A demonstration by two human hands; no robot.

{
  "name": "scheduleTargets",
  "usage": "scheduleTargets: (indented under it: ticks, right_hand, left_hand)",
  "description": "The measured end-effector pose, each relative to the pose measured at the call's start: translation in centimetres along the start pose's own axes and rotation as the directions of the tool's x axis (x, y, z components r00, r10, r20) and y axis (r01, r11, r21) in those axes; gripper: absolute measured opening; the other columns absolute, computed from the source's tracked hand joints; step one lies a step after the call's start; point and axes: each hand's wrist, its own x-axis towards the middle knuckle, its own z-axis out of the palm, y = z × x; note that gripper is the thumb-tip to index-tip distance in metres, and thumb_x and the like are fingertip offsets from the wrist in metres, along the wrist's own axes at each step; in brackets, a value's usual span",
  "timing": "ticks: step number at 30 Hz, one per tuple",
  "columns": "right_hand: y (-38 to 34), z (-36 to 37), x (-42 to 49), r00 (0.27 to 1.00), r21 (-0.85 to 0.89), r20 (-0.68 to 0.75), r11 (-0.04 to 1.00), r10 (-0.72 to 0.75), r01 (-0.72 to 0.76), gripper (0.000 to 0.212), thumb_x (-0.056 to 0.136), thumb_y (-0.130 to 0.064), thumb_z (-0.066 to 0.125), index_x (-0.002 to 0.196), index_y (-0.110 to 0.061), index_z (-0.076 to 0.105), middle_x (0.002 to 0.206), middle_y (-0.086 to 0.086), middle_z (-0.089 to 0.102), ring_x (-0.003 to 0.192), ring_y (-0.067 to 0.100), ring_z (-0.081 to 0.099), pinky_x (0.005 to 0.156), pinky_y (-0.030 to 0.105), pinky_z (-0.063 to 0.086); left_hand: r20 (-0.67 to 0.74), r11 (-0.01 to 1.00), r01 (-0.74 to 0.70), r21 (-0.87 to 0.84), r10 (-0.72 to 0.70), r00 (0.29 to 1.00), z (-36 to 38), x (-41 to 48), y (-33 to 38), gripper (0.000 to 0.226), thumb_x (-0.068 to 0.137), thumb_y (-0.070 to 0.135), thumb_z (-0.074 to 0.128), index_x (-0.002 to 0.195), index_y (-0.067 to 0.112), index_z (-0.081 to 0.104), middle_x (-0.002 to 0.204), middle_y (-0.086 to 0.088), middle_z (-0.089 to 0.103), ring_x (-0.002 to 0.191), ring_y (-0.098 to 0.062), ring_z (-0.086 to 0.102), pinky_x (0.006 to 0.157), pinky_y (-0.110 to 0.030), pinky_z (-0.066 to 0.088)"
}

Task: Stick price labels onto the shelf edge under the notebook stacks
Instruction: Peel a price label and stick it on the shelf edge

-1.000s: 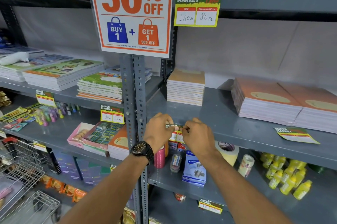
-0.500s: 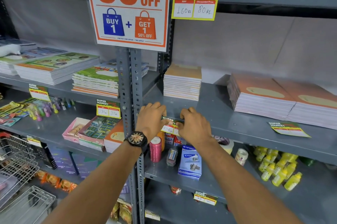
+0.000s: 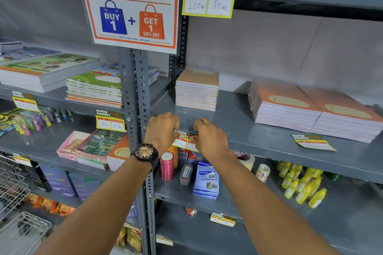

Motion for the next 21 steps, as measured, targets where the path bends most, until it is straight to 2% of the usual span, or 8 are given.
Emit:
scheduleTargets:
  ticks: [4,6,8,11,13,17,19,21]
  right_hand:
    - [-0.1,0.3,-0.2,1.0,-0.019,-0.01,1.0,-0.022,0.022,0.027,0.088,-0.019,0.067,0.111,-0.012,0.055,0.109,0.009,0.057,0.092,0.032,0.061,0.067,0.036,0.044]
    - [0.6,0.2,-0.3,1.0,0.095,0.001,0.995,-0.007,0.007,0.023,0.088,-0.024,0.068,0.106,-0.013,0.058,0.106,0.008,0.058,0.091,0.03,0.061,0.072,0.037,0.049]
    - [1.8,-0.3,-1.0,0.999,0.278,-0.002,0.96,0.042,-0.04,0.02,0.087,-0.025,0.069,0.103,-0.016,0.062,0.103,0.005,0.06,0.092,0.025,0.061,0.079,0.038,0.052]
    - [4.3,-1.2,-2.6,0.993,0.413,-0.084,0.91,0.078,-0.037,0.017,0.088,-0.023,0.069,0.104,-0.018,0.065,0.104,0.001,0.063,0.087,0.017,0.061,0.082,0.034,0.053]
    - [7.0,-2.4,-3.9,0.982,0.436,-0.151,0.899,0.116,-0.04,0.014,0.088,-0.019,0.068,0.102,-0.018,0.067,0.1,-0.001,0.063,0.077,0.013,0.058,0.078,0.029,0.053]
    - [13.3,-5.3,-6.3,0.94,0.471,-0.262,0.879,0.219,-0.073,0.015,0.084,-0.004,0.066,0.093,-0.015,0.07,0.091,0.002,0.066,0.07,0.01,0.059,0.07,0.011,0.048]
    - [17.1,-7.0,-7.5,0.914,0.446,-0.297,0.887,0.276,-0.122,0.016,0.082,-0.002,0.064,0.091,-0.014,0.07,0.09,0.004,0.067,0.071,0.009,0.058,0.072,0.015,0.048]
    - [20.8,-8.6,-8.6,0.885,0.451,-0.318,0.875,0.34,-0.174,0.017,0.08,-0.001,0.064,0.09,-0.014,0.07,0.09,0.004,0.068,0.075,0.014,0.062,0.077,0.024,0.05]
  left_hand:
    - [0.031,0.999,-0.006,0.047,0.005,0.999,-0.5,0.0,0.4,0.027,0.075,0.025,0.079,0.078,0.018,0.053,0.083,-0.002,0.058,0.083,-0.027,0.058,0.074,-0.039,0.044]
    - [0.096,0.997,-0.013,0.075,0.006,0.995,-1.1,0.2,0.7,0.027,0.075,0.024,0.077,0.083,0.018,0.052,0.089,-0.003,0.057,0.086,-0.029,0.058,0.075,-0.039,0.045]
    - [0.247,0.996,-0.005,0.09,-0.017,0.969,-2.1,1.0,1.0,0.031,0.074,0.026,0.076,0.093,0.021,0.052,0.1,-0.003,0.057,0.091,-0.028,0.058,0.082,-0.041,0.046]
    - [0.457,0.998,0.029,0.057,-0.051,0.888,-3.1,2.1,1.6,0.065,0.067,0.046,0.078,0.122,0.027,0.05,0.116,0.004,0.051,0.107,-0.026,0.056,0.096,-0.045,0.046]
    - [0.513,0.999,0.033,-0.036,-0.01,0.858,-2.9,2.6,3.3,0.076,0.065,0.05,0.075,0.131,0.025,0.046,0.127,0.004,0.05,0.117,-0.025,0.054,0.102,-0.044,0.045]
    - [0.502,0.98,0.016,-0.199,0.088,0.86,-0.8,2.5,8.7,0.068,0.065,0.039,0.072,0.126,0.022,0.047,0.127,-0.001,0.052,0.114,-0.024,0.054,0.098,-0.037,0.045]
    - [0.444,0.962,0.006,-0.274,0.121,0.888,0.5,2.5,12.4,0.068,0.064,0.04,0.068,0.127,0.022,0.048,0.128,-0.003,0.055,0.112,-0.024,0.056,0.097,-0.035,0.046]
    - [0.403,0.926,0.026,-0.377,0.139,0.904,1.9,2.8,16.3,0.064,0.075,0.031,0.07,0.133,0.018,0.046,0.135,-0.006,0.054,0.118,-0.025,0.056,0.1,-0.034,0.045]
